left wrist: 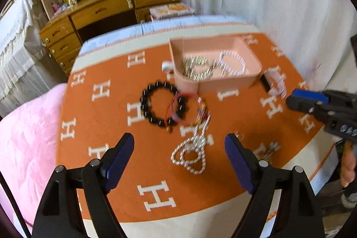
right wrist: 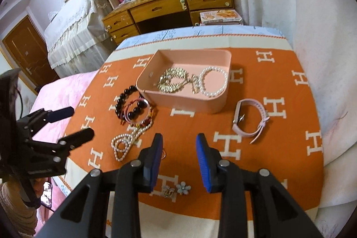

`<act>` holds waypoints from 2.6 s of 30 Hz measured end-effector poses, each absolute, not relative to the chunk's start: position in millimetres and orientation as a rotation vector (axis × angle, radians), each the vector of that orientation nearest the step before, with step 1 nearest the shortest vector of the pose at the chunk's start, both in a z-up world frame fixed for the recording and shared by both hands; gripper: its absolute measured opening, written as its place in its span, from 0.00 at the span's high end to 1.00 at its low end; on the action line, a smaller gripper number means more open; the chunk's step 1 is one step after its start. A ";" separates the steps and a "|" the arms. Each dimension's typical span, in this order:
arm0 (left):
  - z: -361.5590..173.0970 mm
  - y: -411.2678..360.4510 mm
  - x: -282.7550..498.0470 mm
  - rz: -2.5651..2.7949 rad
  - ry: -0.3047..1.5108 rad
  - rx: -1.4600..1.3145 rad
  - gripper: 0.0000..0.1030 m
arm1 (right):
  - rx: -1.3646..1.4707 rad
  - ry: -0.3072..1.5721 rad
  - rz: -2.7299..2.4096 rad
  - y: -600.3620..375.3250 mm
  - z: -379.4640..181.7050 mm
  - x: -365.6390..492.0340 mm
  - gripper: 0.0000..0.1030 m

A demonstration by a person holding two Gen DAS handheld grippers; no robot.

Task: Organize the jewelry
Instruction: 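Withdraw both tools from the tray toward the remaining jewelry, then grasp the pearl necklace with left tool while right tool grasps the red bangles, then carry the necklace and bangles over the pink tray and open both tools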

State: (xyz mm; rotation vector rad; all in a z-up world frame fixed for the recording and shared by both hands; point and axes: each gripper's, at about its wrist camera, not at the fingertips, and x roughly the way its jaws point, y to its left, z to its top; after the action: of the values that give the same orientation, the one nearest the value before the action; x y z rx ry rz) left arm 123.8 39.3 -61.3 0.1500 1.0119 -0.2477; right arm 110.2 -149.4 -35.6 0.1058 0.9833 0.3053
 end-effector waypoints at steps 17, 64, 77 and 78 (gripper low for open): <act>-130.3 24.1 150.4 -0.438 1.039 0.323 0.25 | 0.078 1.059 0.334 -133.1 -70.6 121.8 0.70; -64.7 94.0 126.4 -0.453 1.069 -0.008 0.97 | -0.017 1.049 0.377 -45.5 -79.6 189.8 0.93; 44.5 74.1 154.3 -0.426 0.883 -0.062 0.97 | 0.103 0.826 0.314 -110.4 15.0 176.4 0.93; 52.5 71.5 156.9 -0.428 0.870 -0.067 0.97 | 0.114 0.816 0.300 -116.6 18.8 178.0 0.93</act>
State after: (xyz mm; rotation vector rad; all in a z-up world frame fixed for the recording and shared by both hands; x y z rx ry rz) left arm 156.9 71.5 52.5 -0.0669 0.8702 -0.4284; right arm 178.0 -116.6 18.8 0.1142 0.8157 0.2996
